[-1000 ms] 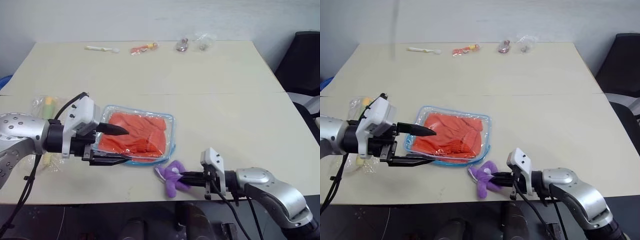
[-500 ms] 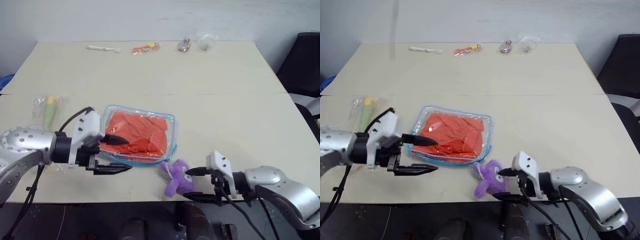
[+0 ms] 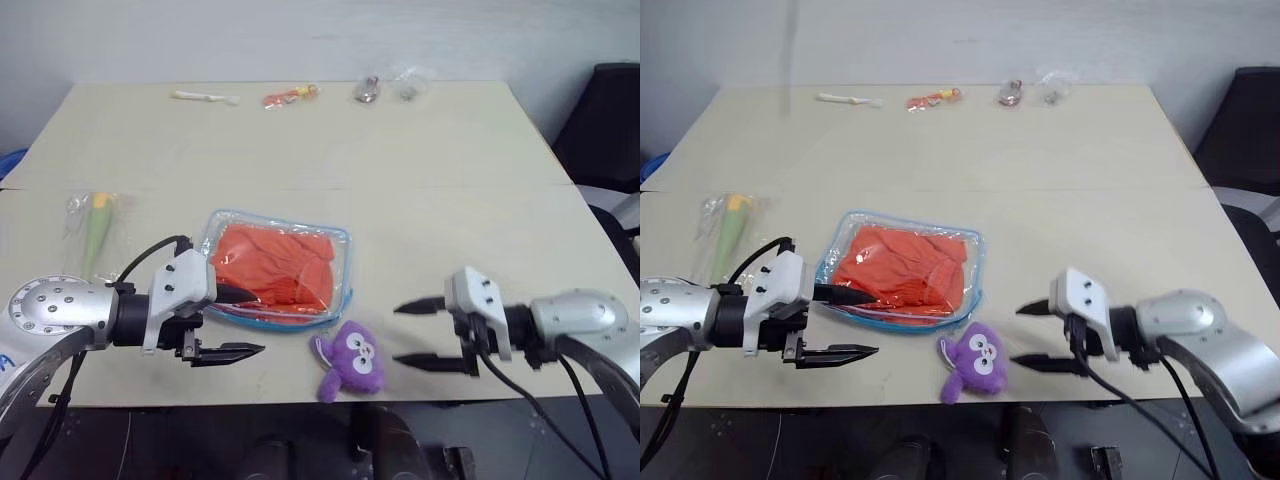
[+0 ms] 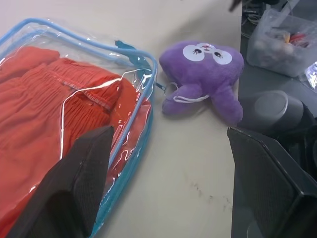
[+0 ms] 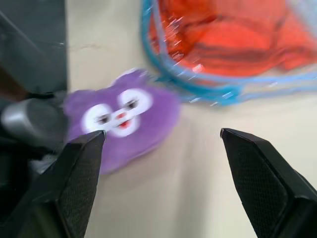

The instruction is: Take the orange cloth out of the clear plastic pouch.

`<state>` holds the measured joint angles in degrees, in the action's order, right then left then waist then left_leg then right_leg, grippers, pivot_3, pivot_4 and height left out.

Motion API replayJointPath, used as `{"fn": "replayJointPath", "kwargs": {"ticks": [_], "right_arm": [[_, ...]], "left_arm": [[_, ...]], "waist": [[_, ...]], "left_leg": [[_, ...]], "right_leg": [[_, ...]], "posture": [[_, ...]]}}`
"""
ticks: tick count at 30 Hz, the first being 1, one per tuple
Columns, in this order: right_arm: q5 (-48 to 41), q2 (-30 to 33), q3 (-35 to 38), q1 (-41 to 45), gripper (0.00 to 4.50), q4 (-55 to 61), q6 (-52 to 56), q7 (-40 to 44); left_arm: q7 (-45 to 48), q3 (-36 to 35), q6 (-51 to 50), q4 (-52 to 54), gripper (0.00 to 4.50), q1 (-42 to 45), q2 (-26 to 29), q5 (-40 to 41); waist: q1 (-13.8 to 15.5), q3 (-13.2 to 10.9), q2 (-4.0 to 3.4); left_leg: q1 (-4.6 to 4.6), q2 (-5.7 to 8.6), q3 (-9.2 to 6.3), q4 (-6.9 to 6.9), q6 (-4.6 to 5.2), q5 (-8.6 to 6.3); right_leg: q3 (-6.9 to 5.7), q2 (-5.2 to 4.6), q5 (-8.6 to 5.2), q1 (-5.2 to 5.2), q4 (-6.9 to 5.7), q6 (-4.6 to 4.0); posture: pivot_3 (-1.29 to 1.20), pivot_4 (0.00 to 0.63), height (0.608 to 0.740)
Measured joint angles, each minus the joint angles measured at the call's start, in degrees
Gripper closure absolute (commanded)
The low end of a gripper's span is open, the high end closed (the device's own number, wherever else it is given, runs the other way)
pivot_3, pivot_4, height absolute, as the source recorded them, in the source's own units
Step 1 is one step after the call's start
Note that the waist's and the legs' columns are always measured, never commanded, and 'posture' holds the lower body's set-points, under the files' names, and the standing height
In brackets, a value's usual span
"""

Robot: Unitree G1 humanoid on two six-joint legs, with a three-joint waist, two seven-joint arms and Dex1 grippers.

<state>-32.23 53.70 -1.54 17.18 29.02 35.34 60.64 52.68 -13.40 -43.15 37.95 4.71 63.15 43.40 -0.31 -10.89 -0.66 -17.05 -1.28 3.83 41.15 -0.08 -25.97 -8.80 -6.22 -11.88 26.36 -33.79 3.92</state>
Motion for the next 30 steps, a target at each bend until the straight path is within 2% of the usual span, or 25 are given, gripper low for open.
{"fn": "replayJointPath", "kwargs": {"ticks": [3,7,11,19,30], "right_arm": [[3.48,-3.05,-3.74,8.48,1.21,-4.54,-2.95,0.39],[10.65,-6.52,-10.87,15.92,2.61,-9.4,-10.38,3.42],[17.99,-9.3,-17.7,16.75,2.61,-13.94,-19.15,6.66],[25.6,-11.25,-18.91,18.06,2.61,-20.15,-34.4,9.75],[33.38,-15.4,-22.74,16.98,2.61,-25.46,-48.32,9.19]], "left_arm": [[-0.48,-0.36,-0.34,0.67,0.63,-1.85,-0.78,0.07],[-2.24,-0.1,-0.97,3.84,0.63,-3.15,-2.45,0.43],[-3.68,-0.11,-2.16,4.67,0.63,-3.24,-3.34,1.35],[-4.5,-0.16,-2.76,6.07,0.63,-3.29,-3.45,1.97],[-4.09,-0.15,-2.56,6.27,0.63,-3.27,-2.61,1.64]], "waist": [[-0.1,-0.01,-0.02],[0.31,-0.01,-0.02],[0.29,-0.01,-0.02],[-0.02,-0.01,-0.02],[-0.09,-0.02,-0.03]], "left_leg": [[-0.01,-0.02,0.03,0.01,-0.01,0.0],[0.02,-0.05,-0.15,0.06,-0.02,0.0],[-0.03,0.01,-0.17,0.13,-0.01,0.0],[0.0,-0.07,-0.16,0.13,-0.02,-0.01],[-0.01,-0.09,-0.18,0.15,-0.02,-0.01]], "right_leg": [[-0.01,0.02,0.0,0.04,0.0,-0.01],[-0.18,0.0,-0.02,0.1,0.05,-0.03],[-0.2,-0.06,0.0,0.1,0.07,-0.01],[-0.19,-0.02,-0.01,0.1,0.03,-0.02],[-0.2,-0.02,-0.01,0.1,0.04,-0.02]], "posture": [[0.0,0.15,0.74],[0.0,0.15,0.74],[0.0,0.15,0.74],[0.0,0.15,0.74],[0.0,0.15,0.74]]}}
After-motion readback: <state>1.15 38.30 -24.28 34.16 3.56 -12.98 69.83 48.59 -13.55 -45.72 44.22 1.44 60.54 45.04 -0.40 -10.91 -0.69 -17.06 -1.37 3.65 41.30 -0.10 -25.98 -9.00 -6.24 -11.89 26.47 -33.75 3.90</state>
